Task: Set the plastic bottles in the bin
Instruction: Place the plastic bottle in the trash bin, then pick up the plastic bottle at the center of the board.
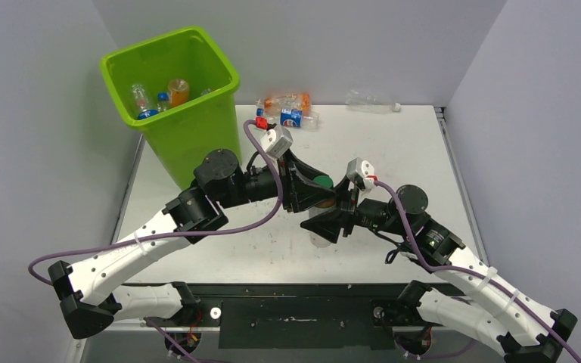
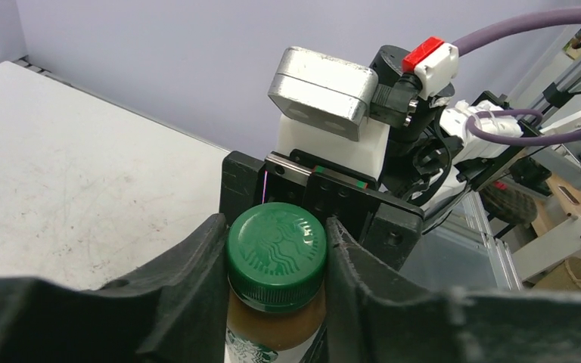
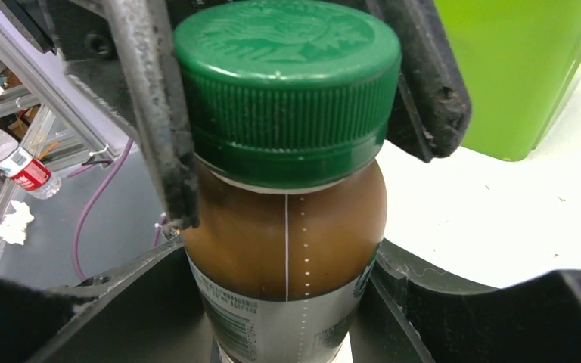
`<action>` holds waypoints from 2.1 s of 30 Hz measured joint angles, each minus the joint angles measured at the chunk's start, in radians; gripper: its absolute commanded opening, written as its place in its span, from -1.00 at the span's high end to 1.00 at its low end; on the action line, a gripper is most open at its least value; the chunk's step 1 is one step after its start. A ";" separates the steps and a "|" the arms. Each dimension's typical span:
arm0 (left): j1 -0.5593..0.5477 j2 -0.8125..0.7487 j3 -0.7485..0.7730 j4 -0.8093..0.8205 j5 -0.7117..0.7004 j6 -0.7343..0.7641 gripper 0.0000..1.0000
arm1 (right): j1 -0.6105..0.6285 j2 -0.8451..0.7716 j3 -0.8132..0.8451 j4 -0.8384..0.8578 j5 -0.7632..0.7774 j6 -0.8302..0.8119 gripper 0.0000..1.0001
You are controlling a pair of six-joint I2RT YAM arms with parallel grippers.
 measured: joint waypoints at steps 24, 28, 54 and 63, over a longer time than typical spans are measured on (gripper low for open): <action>0.356 -0.090 0.359 -0.019 -0.704 0.444 1.00 | 0.005 -0.263 -0.080 -0.038 0.429 -0.004 -0.79; 0.576 0.032 0.508 0.019 -0.801 0.444 1.00 | 0.005 -0.255 -0.124 -0.055 0.530 0.019 -0.79; 0.319 0.155 0.391 0.275 -0.892 0.558 -0.92 | -0.003 0.014 -0.192 0.006 0.946 0.178 -0.79; 0.170 -0.232 -0.036 0.124 -0.638 0.344 -0.92 | -0.205 0.534 -0.007 0.289 0.892 0.218 -0.79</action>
